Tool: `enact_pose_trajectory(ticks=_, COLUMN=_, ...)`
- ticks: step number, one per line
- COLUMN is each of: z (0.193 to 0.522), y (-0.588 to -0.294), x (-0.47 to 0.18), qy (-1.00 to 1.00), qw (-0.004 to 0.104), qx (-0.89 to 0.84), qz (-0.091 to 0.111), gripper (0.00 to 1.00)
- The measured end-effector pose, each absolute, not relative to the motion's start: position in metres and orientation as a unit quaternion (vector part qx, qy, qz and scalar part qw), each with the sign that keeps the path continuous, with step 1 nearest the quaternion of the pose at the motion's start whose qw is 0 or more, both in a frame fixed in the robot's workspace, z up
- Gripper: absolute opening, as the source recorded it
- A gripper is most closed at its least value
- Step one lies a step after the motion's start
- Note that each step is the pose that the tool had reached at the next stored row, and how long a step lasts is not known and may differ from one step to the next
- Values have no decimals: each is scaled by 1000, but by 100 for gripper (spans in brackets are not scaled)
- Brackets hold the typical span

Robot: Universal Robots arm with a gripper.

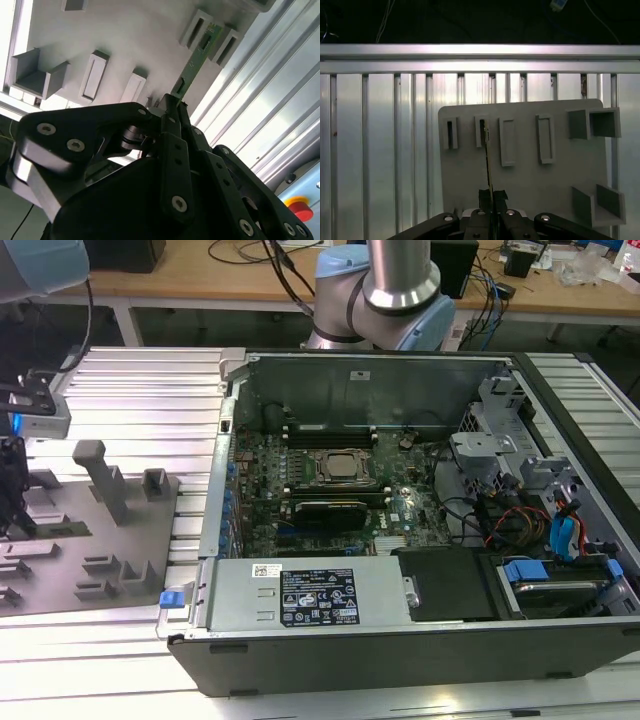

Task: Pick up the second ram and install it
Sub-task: 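Pick up the second ram and move it above second insertion slot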

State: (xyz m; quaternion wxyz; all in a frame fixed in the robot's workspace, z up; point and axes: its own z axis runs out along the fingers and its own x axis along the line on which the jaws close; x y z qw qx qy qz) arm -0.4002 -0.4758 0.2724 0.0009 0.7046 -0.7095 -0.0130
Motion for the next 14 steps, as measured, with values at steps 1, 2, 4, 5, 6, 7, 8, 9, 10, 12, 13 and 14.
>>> enact_pose_trajectory(ticks=1, z=274, y=-476, x=-400, qy=-709, qw=1, qx=705, qz=-13, gripper=14)
enact_pose_trajectory(ticks=2, z=275, y=-476, x=-400, qy=-709, qw=1, qx=705, qz=-13, gripper=14)
enact_pose_trajectory(ticks=4, z=280, y=-475, x=-400, qy=-709, qw=1, qx=705, qz=-13, gripper=14)
enact_pose_trajectory(ticks=5, z=282, y=-475, x=-400, qy=-709, qw=1, qx=705, qz=-13, gripper=14)
enact_pose_trajectory(ticks=6, z=285, y=-475, x=-400, qy=-709, qw=1, qx=705, qz=-13, gripper=14)
enact_pose_trajectory(ticks=7, z=287, y=-475, x=-400, qy=-709, qw=1, qx=705, qz=-13, gripper=14)
enact_pose_trajectory(ticks=8, z=290, y=-475, x=-400, qy=-709, qw=1, qx=705, qz=-13, gripper=14)
enact_pose_trajectory(ticks=9, z=292, y=-474, x=-400, qy=-709, qw=1, qx=705, qz=-13, gripper=14)
enact_pose_trajectory(ticks=10, z=295, y=-474, x=-400, qy=-709, qw=1, qx=705, qz=-13, gripper=14)
enact_pose_trajectory(ticks=12, z=301, y=-474, x=-400, qy=-709, qw=1, qx=705, qz=-13, gripper=14)
enact_pose_trajectory(ticks=13, z=304, y=-473, x=-400, qy=-709, qw=1, qx=705, qz=-12, gripper=14)
enact_pose_trajectory(ticks=14, z=307, y=-473, x=-400, qy=-709, qw=2, qx=705, qz=-12, gripper=14)
